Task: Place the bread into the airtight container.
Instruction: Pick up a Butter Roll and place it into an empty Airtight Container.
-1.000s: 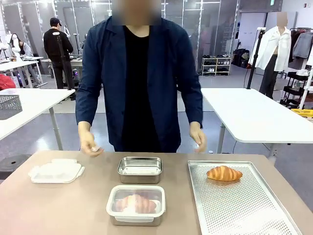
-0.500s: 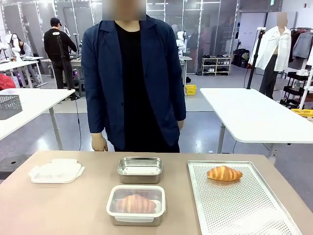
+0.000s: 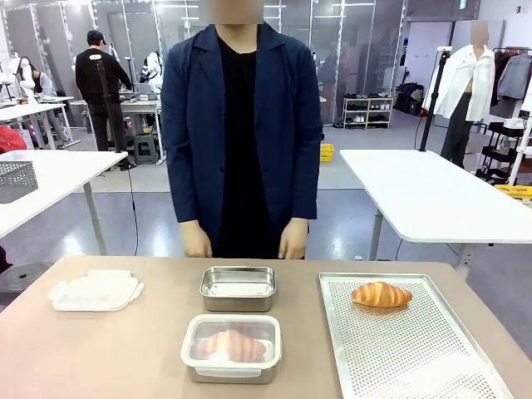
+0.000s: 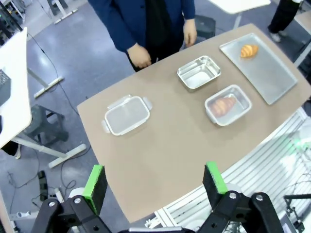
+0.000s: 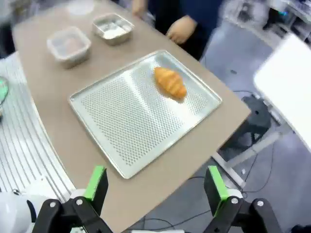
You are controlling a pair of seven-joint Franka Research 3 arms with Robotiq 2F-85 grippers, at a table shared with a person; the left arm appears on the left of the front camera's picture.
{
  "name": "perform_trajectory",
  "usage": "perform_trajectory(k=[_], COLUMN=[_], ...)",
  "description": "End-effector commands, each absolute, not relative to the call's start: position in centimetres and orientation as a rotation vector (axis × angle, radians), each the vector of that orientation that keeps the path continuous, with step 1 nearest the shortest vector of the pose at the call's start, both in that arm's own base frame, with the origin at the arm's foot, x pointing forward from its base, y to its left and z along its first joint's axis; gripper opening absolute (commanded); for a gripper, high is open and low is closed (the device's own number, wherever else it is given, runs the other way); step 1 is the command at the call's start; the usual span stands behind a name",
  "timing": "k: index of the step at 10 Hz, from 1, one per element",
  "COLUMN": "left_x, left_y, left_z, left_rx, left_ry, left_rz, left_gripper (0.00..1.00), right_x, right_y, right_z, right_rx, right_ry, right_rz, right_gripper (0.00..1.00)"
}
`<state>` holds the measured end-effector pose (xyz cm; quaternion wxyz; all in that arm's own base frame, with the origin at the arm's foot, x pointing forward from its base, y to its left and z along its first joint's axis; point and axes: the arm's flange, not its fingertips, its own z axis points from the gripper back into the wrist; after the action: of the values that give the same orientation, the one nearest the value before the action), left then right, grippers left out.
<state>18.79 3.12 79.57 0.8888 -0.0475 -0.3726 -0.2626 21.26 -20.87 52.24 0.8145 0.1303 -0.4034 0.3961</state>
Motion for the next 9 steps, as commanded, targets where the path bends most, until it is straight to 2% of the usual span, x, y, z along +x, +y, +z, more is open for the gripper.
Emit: perform_trajectory(k=[1, 4, 6, 8, 9], left_x=[18.8, 18.8, 18.8, 18.8, 18.8], left_y=[3.2, 3.2, 3.2, 3.2, 3.2], left_z=[79.8, 79.8, 79.8, 79.8, 79.8], left_rx=[-0.1, -0.1, -0.1, -0.1, -0.1], left_ry=[-0.777, -0.777, -0.777, -0.777, -0.777], left_rz=[-0.548, -0.548, -0.548, -0.548, -0.548], left_gripper=[1.0, 1.0, 1.0, 1.0, 1.0], right_x=[24.4, 29.7, 32.3, 33.8, 33.8], right_y=[-13.3, -3.8, -0.2, 0.8, 1.0], right_z=[52.5, 50.6, 48.4, 46.9, 50.7], right_rx=[0.147, 0.045, 0.09, 0.058, 0.104], right_ry=[-0.808, -0.656, -0.567, -0.535, -0.544], right_rz=[1.137, 1.485, 1.64, 1.574, 1.612], right_gripper=[1.0, 1.0, 1.0, 1.0, 1.0])
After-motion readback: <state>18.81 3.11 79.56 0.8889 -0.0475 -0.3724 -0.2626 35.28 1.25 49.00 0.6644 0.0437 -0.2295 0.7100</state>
